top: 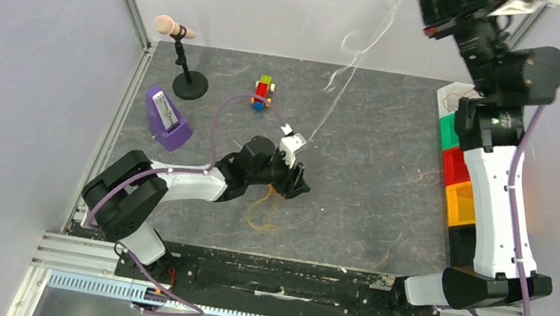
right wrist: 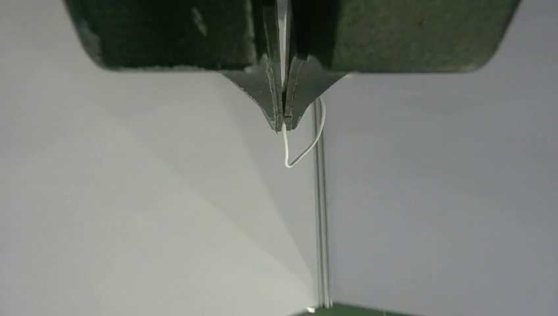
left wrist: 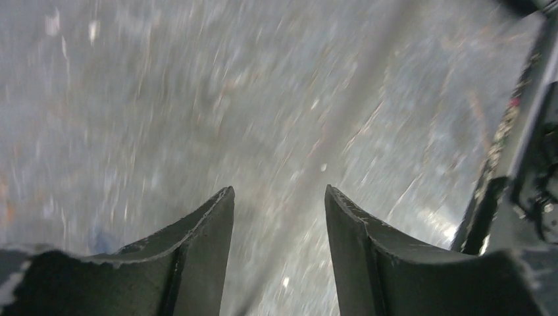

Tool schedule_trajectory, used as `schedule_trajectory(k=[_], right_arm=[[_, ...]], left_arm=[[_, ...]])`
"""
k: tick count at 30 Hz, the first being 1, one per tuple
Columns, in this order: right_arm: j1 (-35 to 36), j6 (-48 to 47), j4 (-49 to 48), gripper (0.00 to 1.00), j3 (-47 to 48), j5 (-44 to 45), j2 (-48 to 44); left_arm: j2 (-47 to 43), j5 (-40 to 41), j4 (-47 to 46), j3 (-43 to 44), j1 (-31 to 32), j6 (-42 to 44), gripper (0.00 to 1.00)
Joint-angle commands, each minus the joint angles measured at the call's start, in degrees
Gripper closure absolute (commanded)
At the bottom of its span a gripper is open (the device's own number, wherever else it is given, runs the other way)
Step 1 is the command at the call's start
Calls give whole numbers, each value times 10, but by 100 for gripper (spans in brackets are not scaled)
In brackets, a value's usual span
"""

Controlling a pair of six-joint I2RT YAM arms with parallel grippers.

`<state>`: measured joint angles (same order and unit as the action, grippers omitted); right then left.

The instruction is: Untangle the cables

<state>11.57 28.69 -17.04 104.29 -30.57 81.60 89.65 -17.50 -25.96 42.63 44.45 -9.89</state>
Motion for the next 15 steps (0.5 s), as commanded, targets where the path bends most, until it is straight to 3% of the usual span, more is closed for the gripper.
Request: schedule_trajectory(k=[1, 4, 7, 9, 15], right_arm=[[-8, -12, -103, 100, 70, 53, -21], [-8, 0, -111, 100, 69, 38, -23], [-8, -8, -110, 100, 48, 39, -36], [-9, -23, -100, 100, 37, 43, -42], [-9, -78, -46, 100, -52, 24, -85]], left_arm=[[-4, 31, 70, -37, -21, -39, 39], [-11, 28, 57, -50, -29, -37, 39], [-18, 24, 64, -51, -33, -33, 50], [-24, 17, 77, -51, -39, -35, 52], [-101, -1, 93, -61, -45, 5, 40]])
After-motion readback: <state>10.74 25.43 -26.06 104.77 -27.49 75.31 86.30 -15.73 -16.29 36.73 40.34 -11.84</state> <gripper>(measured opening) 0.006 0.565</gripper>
